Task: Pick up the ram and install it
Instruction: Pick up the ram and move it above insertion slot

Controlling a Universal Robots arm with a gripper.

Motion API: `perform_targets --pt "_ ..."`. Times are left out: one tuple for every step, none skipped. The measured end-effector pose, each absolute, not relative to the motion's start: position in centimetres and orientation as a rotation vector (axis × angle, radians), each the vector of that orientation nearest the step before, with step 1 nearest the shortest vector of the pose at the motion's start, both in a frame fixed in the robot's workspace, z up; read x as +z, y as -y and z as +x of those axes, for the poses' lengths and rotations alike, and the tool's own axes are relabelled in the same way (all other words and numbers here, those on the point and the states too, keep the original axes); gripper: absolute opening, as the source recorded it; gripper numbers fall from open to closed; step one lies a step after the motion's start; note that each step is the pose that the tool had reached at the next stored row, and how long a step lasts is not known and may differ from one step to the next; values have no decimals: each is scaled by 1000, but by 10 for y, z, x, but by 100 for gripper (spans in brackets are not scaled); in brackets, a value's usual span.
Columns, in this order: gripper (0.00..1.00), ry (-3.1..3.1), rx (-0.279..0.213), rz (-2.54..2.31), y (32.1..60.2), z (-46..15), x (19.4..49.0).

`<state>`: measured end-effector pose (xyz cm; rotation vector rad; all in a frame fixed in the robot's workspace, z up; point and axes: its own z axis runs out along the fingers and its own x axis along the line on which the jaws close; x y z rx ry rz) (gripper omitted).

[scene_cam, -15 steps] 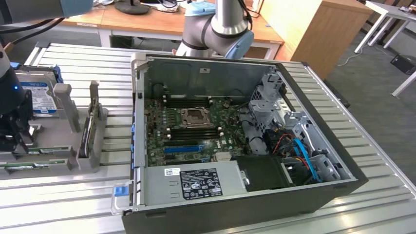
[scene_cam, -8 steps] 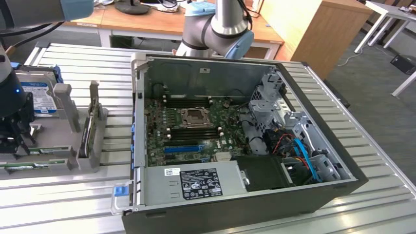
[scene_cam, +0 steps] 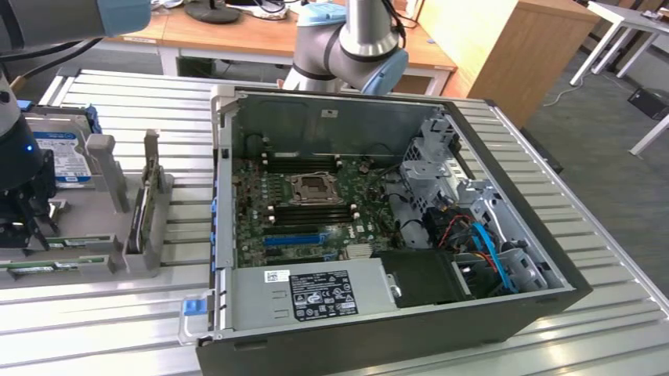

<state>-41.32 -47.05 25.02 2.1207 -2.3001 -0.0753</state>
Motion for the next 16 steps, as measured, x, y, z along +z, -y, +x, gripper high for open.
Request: perform_targets --pt "30 2300 -75 2121 471 -413 250" --pt "30 2300 -75 2121 472 -413 250" --pt "30 2300 -75 2121 472 -413 250" --pt "30 2300 -75 2121 473 -413 250" --pt "30 2300 -75 2121 474 -413 250" --pt "30 2300 -75 2121 474 -413 250" --pt "30 2300 -75 2121 474 -413 250" --pt "30 2300 -75 2121 474 -413 250" --pt "30 2300 -75 2121 474 -413 250" --pt "30 2300 -75 2121 474 -413 250" --pt "30 2300 -75 2121 474 -413 250" --pt "30 2300 -75 2121 474 -413 249" --pt "30 2299 -75 2122 474 -413 248" --pt "30 2298 -75 2122 474 -413 248" --pt "30 2297 -75 2123 474 -413 247" --pt "30 2297 -75 2124 474 -413 246"
